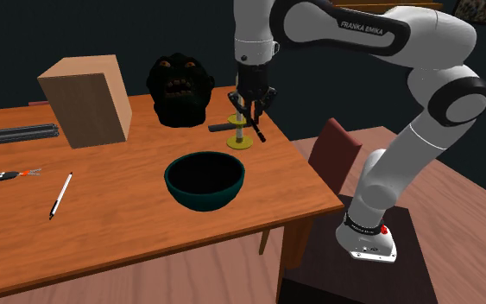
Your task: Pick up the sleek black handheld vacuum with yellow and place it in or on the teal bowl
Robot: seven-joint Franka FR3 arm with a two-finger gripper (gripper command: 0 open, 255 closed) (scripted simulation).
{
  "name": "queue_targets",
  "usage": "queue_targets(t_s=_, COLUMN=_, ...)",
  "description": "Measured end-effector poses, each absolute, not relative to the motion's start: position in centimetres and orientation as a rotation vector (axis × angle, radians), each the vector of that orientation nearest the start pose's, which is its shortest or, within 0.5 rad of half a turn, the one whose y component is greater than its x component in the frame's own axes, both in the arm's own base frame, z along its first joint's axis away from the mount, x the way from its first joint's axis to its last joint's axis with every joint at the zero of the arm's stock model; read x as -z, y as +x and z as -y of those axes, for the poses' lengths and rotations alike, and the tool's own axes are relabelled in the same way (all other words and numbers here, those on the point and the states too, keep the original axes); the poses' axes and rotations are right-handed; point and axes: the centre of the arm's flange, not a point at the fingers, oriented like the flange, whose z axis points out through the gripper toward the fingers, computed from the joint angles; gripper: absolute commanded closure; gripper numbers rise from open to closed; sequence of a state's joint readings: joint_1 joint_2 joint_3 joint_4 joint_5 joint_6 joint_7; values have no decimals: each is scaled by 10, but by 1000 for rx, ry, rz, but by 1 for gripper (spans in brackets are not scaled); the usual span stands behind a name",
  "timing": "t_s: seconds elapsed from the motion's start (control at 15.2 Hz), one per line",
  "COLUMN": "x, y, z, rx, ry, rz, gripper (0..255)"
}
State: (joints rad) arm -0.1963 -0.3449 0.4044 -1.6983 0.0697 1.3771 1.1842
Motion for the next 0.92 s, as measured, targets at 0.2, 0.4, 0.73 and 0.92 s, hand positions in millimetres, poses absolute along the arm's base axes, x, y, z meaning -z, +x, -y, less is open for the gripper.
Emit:
queue_targets(t_s=0.2, x=-716, y=408, z=-137, rx=62, ry=-2814, rz=-1509, gripper=255)
queue_targets(t_s=0.4, x=-727, y=411, z=-144, rx=62, ry=-2815, rz=-1508, gripper=255)
queue_targets(t_s=0.73, x=-723, y=435, z=-196, rx=62, ry=-2817, rz=-1507, gripper=255)
queue_targets(t_s=0.92, x=-722, y=448, z=-232, rx=63, ry=-2818, rz=-1505, gripper=255)
